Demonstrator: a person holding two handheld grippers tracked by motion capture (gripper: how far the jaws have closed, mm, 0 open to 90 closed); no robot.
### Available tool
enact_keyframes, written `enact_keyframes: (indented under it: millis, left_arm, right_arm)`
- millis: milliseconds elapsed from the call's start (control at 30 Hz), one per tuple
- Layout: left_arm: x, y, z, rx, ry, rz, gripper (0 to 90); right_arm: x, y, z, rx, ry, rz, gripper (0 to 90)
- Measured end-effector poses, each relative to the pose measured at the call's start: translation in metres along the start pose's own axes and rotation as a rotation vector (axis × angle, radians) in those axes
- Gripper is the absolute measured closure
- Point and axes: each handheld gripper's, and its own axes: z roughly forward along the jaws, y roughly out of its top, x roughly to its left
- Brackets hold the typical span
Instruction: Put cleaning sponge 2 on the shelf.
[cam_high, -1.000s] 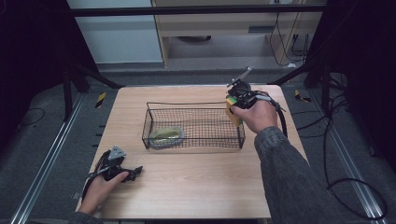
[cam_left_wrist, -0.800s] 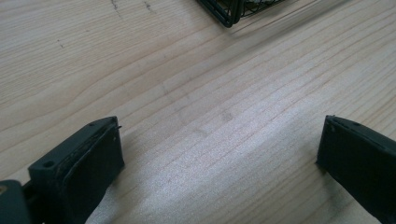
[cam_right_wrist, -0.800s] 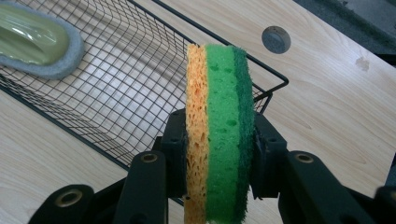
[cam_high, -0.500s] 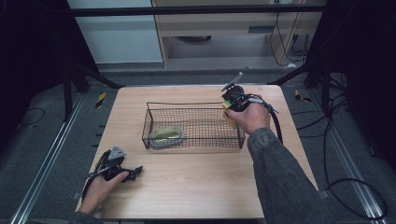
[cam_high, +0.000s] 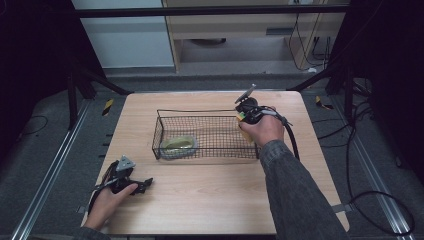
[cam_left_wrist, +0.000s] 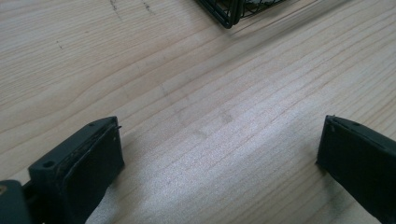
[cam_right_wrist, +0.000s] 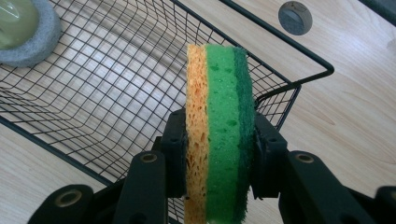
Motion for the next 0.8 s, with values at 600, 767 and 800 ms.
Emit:
enact_keyframes:
  millis: [600,767,800]
  left_arm:
    - [0.000,0.000,0.000,0.001,0.000,-0.001,0.0]
    - [0.000,0.000,0.000,0.000,-0.001,0.000,0.0]
    - [0.000,0.000,0.000,0.000,-0.001,0.000,0.0]
  right_arm:
    - [0.004,0.005,0.014,0.016,-0.011,0.007,63.7]
    - [0.012,0.012,0.018,0.014,-0.041,-0.011,63.7]
    - [0.012,0.012,0.018,0.014,-0.041,-0.011,63.7]
